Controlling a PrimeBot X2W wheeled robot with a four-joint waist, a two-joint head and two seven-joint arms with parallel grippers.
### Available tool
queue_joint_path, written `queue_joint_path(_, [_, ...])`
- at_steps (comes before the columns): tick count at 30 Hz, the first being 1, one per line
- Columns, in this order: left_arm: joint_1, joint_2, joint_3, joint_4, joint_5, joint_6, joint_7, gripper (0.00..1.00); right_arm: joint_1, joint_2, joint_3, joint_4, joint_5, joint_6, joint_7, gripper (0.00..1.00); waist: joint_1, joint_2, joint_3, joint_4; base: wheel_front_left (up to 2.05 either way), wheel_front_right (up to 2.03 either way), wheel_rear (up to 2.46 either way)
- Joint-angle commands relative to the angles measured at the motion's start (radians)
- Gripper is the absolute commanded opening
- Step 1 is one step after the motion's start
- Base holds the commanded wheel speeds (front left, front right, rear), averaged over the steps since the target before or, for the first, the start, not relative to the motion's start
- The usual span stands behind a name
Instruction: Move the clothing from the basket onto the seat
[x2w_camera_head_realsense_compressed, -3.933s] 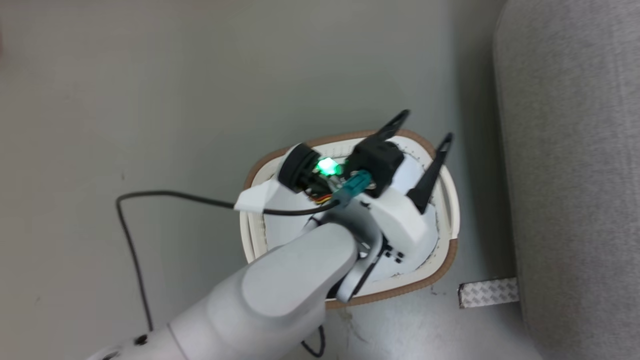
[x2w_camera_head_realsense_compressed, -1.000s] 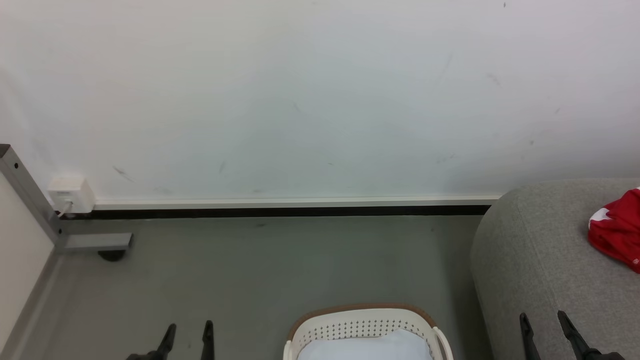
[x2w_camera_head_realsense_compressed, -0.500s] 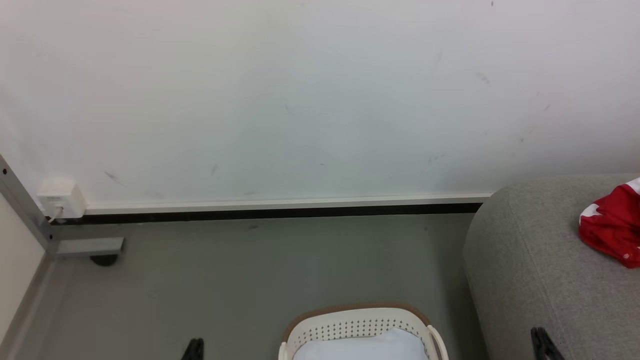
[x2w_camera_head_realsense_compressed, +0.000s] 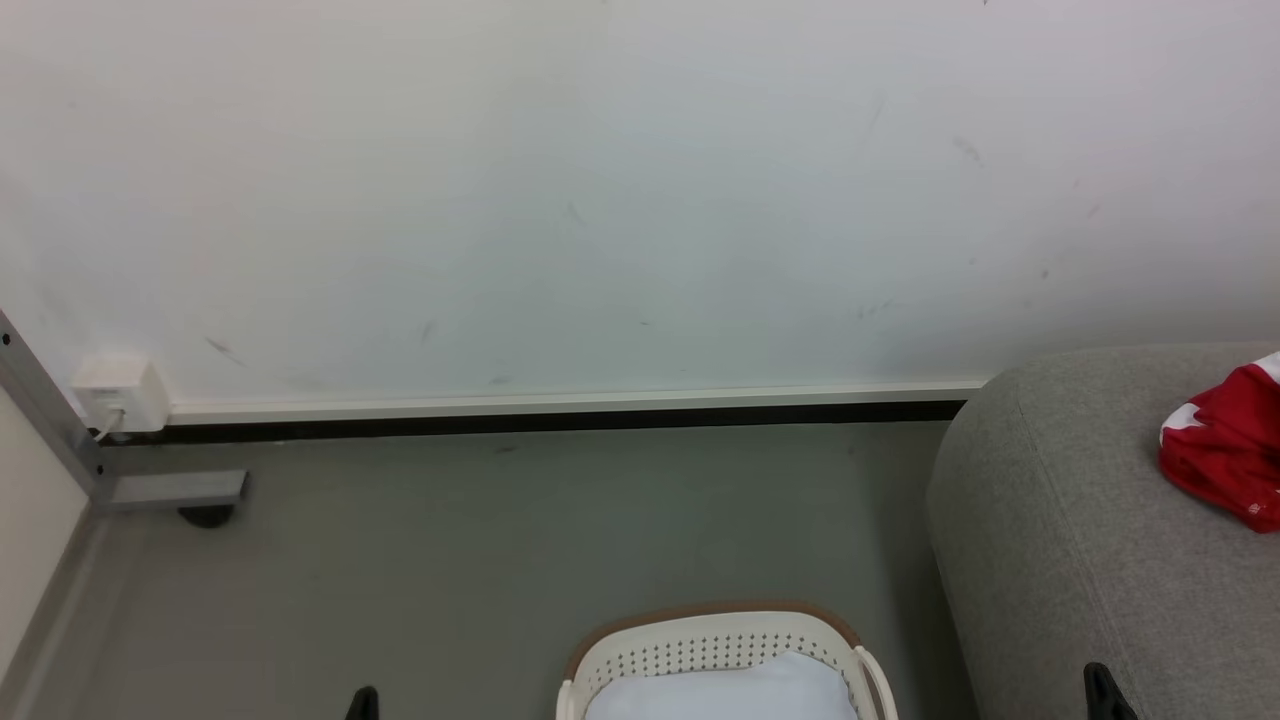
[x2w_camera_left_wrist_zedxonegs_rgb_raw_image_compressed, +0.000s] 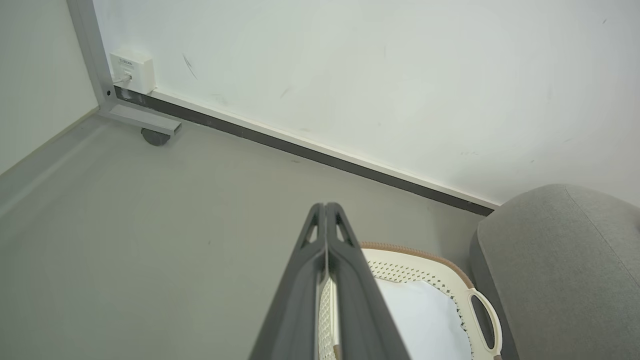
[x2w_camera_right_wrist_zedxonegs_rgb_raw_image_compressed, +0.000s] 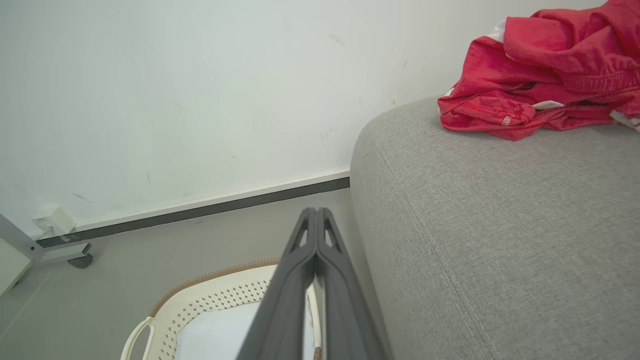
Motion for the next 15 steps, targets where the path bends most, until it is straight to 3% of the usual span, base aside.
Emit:
queue_joint_path(1, [-0.028,0.003,0.009,-0.024,-0.056,-0.005,0.010,0.00,-0.031,-0.008,-0.006,-0.026,0.055,0.000,0.010,0.00,0.0000,-0.0001,0.001,0.000,0.00,0.00,0.00])
queue_joint_path(15, [-0.049,0.005,0.032,-0.057,-0.291,-0.022,0.068,0.00,-0.054,-0.010,-0.015,-0.055,0.296,0.000,0.068,0.00,0.0000,-0.0001,0.010,-0.001,0.00,0.00,0.00])
